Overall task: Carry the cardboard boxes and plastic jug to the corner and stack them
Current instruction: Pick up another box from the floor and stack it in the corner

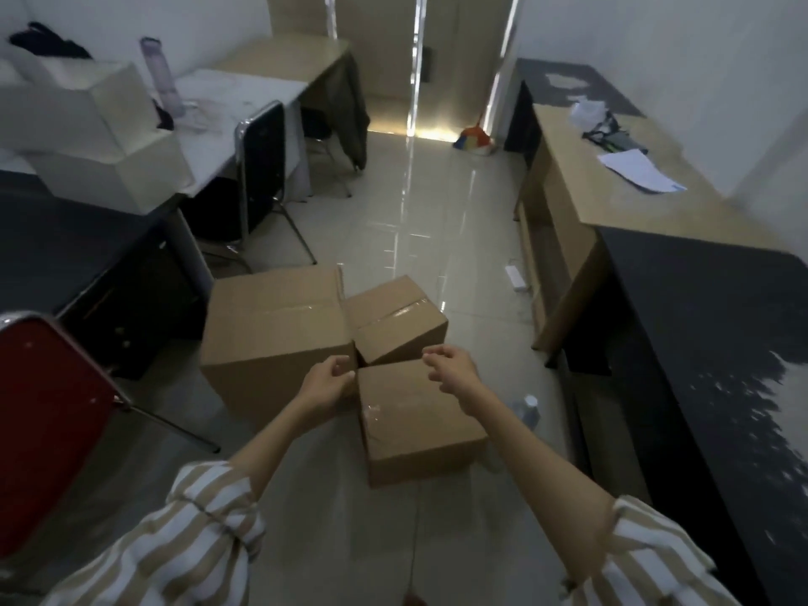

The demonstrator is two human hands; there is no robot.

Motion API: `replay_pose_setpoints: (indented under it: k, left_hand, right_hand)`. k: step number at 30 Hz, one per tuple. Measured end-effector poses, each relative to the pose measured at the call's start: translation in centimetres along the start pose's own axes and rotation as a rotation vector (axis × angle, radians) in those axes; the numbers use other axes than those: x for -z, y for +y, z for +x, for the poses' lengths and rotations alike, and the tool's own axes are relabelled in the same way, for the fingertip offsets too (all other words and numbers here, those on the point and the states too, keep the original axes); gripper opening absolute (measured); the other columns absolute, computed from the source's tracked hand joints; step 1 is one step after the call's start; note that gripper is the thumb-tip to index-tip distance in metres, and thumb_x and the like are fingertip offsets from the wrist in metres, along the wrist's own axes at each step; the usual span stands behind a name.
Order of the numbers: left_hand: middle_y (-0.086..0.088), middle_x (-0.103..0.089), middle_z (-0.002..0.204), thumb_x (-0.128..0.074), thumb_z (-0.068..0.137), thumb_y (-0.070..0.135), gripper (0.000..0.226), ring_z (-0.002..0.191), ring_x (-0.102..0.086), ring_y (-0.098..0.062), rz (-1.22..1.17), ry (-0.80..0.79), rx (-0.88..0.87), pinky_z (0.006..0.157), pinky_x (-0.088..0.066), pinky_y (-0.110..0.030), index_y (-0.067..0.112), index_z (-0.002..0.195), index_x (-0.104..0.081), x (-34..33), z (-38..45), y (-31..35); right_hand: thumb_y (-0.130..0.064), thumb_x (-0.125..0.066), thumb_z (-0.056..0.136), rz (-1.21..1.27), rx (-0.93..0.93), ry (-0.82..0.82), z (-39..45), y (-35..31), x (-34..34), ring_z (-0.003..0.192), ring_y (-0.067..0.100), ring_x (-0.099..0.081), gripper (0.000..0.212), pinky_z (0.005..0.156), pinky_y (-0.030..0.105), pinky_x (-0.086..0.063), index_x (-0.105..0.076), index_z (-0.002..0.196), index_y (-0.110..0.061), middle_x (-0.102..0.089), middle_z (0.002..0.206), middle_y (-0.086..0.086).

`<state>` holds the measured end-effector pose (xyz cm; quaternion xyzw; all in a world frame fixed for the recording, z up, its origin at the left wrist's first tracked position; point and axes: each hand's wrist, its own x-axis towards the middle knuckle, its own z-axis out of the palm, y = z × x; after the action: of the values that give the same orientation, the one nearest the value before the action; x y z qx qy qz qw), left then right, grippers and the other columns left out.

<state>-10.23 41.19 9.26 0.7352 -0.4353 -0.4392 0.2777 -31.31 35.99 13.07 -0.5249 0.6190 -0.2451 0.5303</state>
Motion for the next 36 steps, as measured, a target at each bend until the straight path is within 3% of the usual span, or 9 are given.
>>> replay_pose_setpoints:
  k: [4, 9, 13, 17, 21, 25, 27, 30, 36]
  left_hand:
    - [-0.017, -0.047, 0.141, -0.055, 0.094, 0.023, 0.048, 0.132, -0.044, -0.03, 0.042, 0.121, 0.079, 0.107, -0.035, -0.034, 0.007, 0.139, -0.045, 5.7, 5.6, -1.5]
    - [-0.02, -0.042, 0.144, -0.052, 0.095, 0.03, 0.05, 0.133, -0.041, -0.034, 0.028, 0.169, 0.198, 0.109, -0.036, -0.045, 0.009, 0.139, -0.042, 13.7, 13.6, -7.0]
    - [-0.019, -0.04, 0.145, -0.053, 0.094, 0.03, 0.048, 0.135, -0.038, -0.034, 0.08, 0.225, 0.234, 0.108, -0.032, -0.038, 0.009, 0.137, -0.046, 19.2, 21.4, -11.5]
    - [-0.015, -0.024, 0.152, -0.063, 0.088, 0.033, 0.062, 0.14, -0.026, -0.033, 0.07, 0.252, 0.211, 0.115, -0.024, -0.04, 0.017, 0.143, -0.038, 23.0, 29.7, -16.6]
    - [-0.008, -0.01, 0.157, -0.071, 0.059, 0.056, 0.109, 0.143, -0.02, -0.032, -0.107, 0.309, 0.294, 0.116, -0.022, -0.05, 0.032, 0.15, -0.015, 24.7, 36.8, -22.2]
    - [0.003, -0.036, 0.144, -0.081, 0.061, 0.053, 0.11, 0.124, -0.047, -0.023, -0.441, 0.221, 0.401, 0.105, -0.04, -0.047, 0.036, 0.148, -0.015, 24.8, 40.6, -27.3]
    - [0.002, -0.053, 0.138, -0.082, 0.056, 0.06, 0.1, 0.116, -0.059, -0.023, -0.597, 0.072, 0.469, 0.099, -0.047, -0.047, 0.033, 0.142, -0.037, 24.4, 41.6, -29.5]
    - [-0.006, -0.064, 0.126, -0.084, 0.057, 0.055, 0.088, 0.11, -0.065, -0.03, -0.739, -0.024, 0.485, 0.093, -0.051, -0.052, 0.029, 0.134, -0.049, 24.0, 41.6, -29.8]
    - [-0.011, -0.067, 0.12, -0.085, 0.055, 0.051, 0.086, 0.104, -0.067, -0.033, -0.743, -0.026, 0.436, 0.086, -0.055, -0.052, 0.024, 0.131, -0.053, 25.5, 40.8, -26.5]
  right_hand:
    - [-0.023, -0.057, 0.091, -0.068, -0.021, -0.076, 7.1, -4.3, -4.7, 0.109, 0.026, -0.06, 0.024, 0.084, 0.034, -0.046, -0.063, 0.113, -0.014, -0.064, 0.112, 0.008]
    - [-0.017, -0.057, 0.091, -0.137, -0.014, -0.121, 15.3, -7.0, -12.5, 0.097, 0.018, -0.055, 0.029, 0.081, 0.031, -0.046, -0.063, 0.118, -0.007, -0.063, 0.108, 0.007]
    - [-0.018, -0.059, 0.09, -0.212, -0.035, -0.099, 23.3, -6.2, -19.4, 0.108, 0.024, -0.057, 0.035, 0.09, 0.037, -0.048, -0.059, 0.124, -0.006, -0.061, 0.124, 0.012]
    - [-0.037, -0.067, 0.085, -0.341, -0.029, 0.001, 31.7, -4.4, -25.0, 0.134, 0.035, -0.04, 0.075, 0.11, 0.044, -0.036, -0.034, 0.145, -0.005, -0.039, 0.147, 0.017]
    - [-0.052, -0.075, 0.073, -0.328, -0.153, 0.081, 38.2, -1.5, -27.6, 0.142, 0.036, -0.026, 0.113, 0.113, 0.045, -0.028, -0.008, 0.152, -0.005, -0.019, 0.158, 0.016]
    - [-0.049, -0.083, 0.065, -0.196, -0.245, 0.072, 41.8, 1.8, -27.5, 0.133, 0.03, -0.042, 0.118, 0.105, 0.039, -0.037, -0.014, 0.151, -0.007, -0.035, 0.151, 0.011]
    - [-0.056, -0.08, 0.063, -0.17, -0.326, -0.056, 42.7, 2.7, -26.9, 0.116, 0.021, -0.055, 0.104, 0.096, 0.033, -0.044, -0.037, 0.144, -0.008, -0.051, 0.135, 0.002]
    - [-0.073, -0.077, 0.05, -0.172, -0.369, -0.219, 43.5, 3.2, -26.3, 0.101, 0.021, -0.068, 0.088, 0.093, 0.04, -0.054, -0.066, 0.118, -0.018, -0.07, 0.115, 0.003]
    - [-0.063, -0.08, 0.058, -0.031, -0.365, -0.169, 40.7, 1.1, -25.5, 0.094, 0.022, -0.072, 0.071, 0.087, 0.039, -0.057, -0.07, 0.111, -0.016, -0.075, 0.104, 0.004]
